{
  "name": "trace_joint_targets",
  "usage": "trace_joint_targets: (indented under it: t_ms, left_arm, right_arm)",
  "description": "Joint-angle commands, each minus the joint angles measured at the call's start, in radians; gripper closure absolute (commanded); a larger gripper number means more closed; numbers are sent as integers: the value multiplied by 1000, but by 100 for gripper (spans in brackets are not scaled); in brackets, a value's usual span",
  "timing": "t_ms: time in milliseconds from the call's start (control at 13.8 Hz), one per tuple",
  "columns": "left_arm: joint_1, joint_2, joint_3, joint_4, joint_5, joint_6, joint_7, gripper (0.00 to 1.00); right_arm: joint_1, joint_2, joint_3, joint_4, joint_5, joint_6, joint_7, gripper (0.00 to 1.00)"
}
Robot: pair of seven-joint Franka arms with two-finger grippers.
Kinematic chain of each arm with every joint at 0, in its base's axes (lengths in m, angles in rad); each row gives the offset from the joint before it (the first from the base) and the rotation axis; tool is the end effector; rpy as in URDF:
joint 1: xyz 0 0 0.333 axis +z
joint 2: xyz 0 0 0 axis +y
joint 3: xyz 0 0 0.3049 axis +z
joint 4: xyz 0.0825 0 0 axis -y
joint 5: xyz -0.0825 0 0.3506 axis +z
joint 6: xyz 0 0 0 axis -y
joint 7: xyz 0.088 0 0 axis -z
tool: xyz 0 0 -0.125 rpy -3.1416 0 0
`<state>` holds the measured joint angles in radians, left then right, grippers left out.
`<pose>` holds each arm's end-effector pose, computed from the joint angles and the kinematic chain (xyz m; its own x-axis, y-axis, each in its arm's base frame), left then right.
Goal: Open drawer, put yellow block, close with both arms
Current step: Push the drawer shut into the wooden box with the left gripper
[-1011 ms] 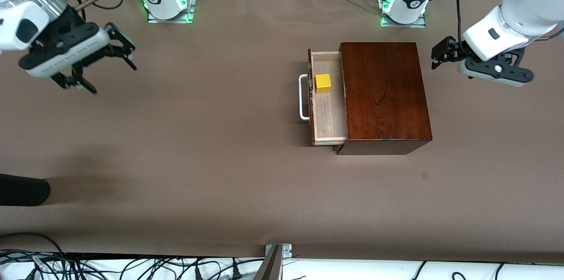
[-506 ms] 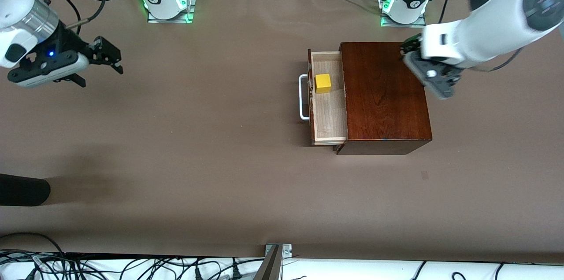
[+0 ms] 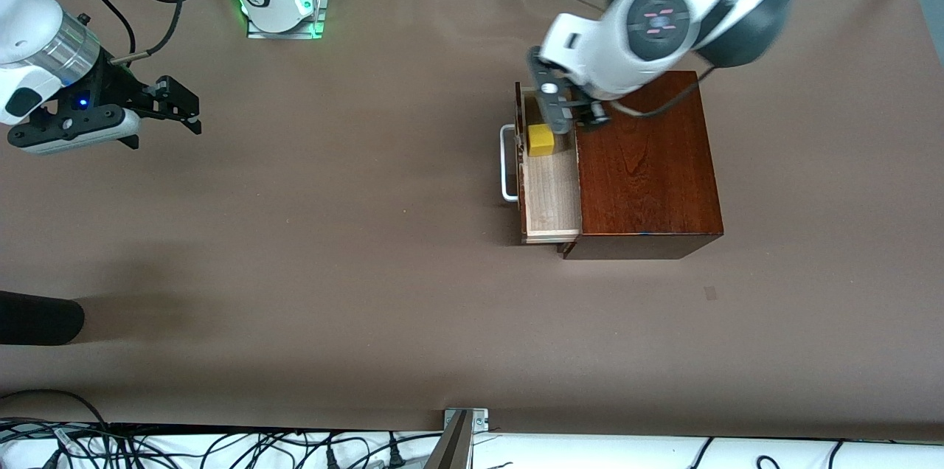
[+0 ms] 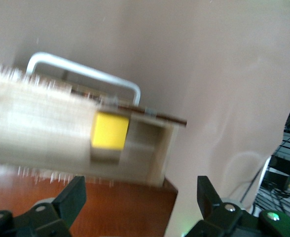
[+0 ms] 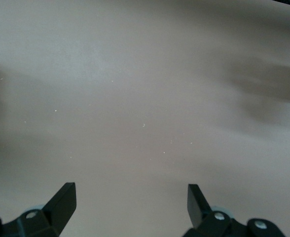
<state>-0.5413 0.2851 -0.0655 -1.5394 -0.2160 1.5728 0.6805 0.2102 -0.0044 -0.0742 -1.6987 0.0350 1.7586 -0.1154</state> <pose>0.4632 -0.3495 0.4549 0.2979 -0.9532 -0.0513 -0.8953 -0.2976 0.3316 0.5297 0.0762 0.5579 0.9679 0.2420 0.0677 0.2443 -0.9693 -0.0274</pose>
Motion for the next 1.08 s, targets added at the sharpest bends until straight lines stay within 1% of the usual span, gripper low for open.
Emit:
trace_joint_targets:
  t_ms: [0, 72, 144, 217, 361, 506, 722, 867, 1011]
  left_arm:
    - [-83, 133, 16, 123, -14, 85, 51, 0]
    - [-115, 158, 16, 124, -13, 145, 53, 0]
    - [-153, 175, 18, 122, -5, 209, 53, 0]
    - [-185, 196, 18, 120, 21, 275, 54, 0]
    - [-206, 253, 16, 120, 91, 366, 130, 0]
    - [-215, 304, 18, 117, 127, 423, 239, 0]
    - [-224, 339, 18, 107, 184, 431, 252, 0]
    - [-215, 341, 18, 82, 185, 418, 254, 0]
    - [-206, 339, 30, 81, 184, 351, 254, 0]
  right_arm:
    - [-2, 12, 4, 24, -17, 2, 20, 0]
    - [0, 14, 4, 25, -26, 5, 22, 0]
    - [0, 20, 5, 33, -55, 15, 22, 0]
    - [1, 32, 5, 42, -75, 27, 20, 0]
    - [5, 34, 8, 43, -81, 30, 23, 0]
    - [5, 35, 8, 44, -79, 47, 23, 0]
    - [6, 35, 10, 43, -73, 48, 23, 0]
    - [5, 37, 10, 43, -63, 53, 23, 0]
    - [5, 37, 8, 42, -63, 52, 23, 0]
